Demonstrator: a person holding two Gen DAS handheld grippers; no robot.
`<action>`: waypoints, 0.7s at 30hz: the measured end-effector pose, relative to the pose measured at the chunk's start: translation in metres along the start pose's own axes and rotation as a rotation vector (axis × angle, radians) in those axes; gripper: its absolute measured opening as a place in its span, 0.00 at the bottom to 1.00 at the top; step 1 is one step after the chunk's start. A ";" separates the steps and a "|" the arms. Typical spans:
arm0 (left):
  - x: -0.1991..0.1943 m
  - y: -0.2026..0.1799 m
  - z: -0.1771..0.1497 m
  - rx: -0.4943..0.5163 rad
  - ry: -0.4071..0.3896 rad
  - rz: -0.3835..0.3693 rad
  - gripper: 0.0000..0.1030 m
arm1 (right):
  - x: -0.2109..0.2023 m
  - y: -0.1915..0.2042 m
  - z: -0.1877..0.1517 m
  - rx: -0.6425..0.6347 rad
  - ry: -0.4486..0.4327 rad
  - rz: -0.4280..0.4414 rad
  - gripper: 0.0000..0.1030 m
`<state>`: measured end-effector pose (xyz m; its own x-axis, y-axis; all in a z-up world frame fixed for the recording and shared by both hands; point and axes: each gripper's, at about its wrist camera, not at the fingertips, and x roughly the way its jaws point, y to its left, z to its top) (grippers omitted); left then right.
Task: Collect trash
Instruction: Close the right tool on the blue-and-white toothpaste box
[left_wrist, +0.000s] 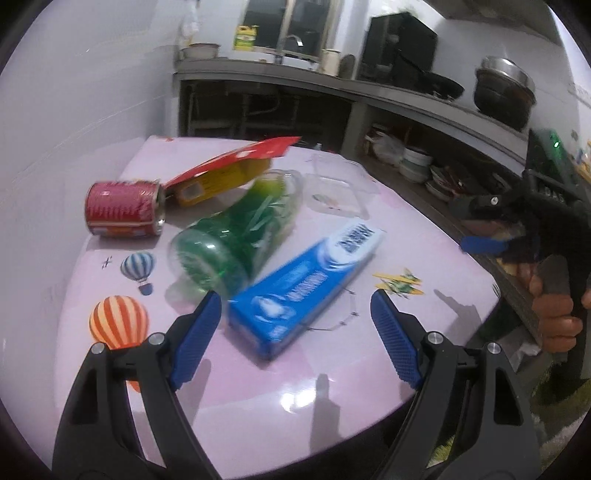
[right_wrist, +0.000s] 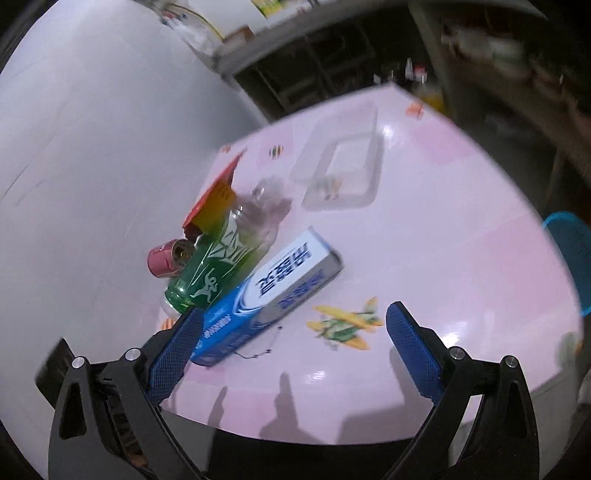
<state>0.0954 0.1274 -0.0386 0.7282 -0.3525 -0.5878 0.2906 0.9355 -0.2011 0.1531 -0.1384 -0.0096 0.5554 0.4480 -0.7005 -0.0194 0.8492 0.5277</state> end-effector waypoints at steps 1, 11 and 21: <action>0.006 0.008 -0.001 -0.024 0.014 -0.010 0.76 | 0.008 0.002 0.001 0.010 0.020 0.004 0.93; 0.049 0.043 -0.011 -0.239 0.105 -0.176 0.76 | 0.036 0.008 -0.003 0.024 0.095 -0.024 0.92; 0.042 0.003 -0.025 -0.159 0.126 -0.391 0.76 | 0.037 -0.005 -0.001 0.044 0.099 -0.057 0.92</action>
<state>0.1115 0.1163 -0.0840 0.4982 -0.6843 -0.5325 0.4225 0.7279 -0.5401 0.1732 -0.1256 -0.0382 0.4698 0.4267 -0.7728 0.0473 0.8620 0.5047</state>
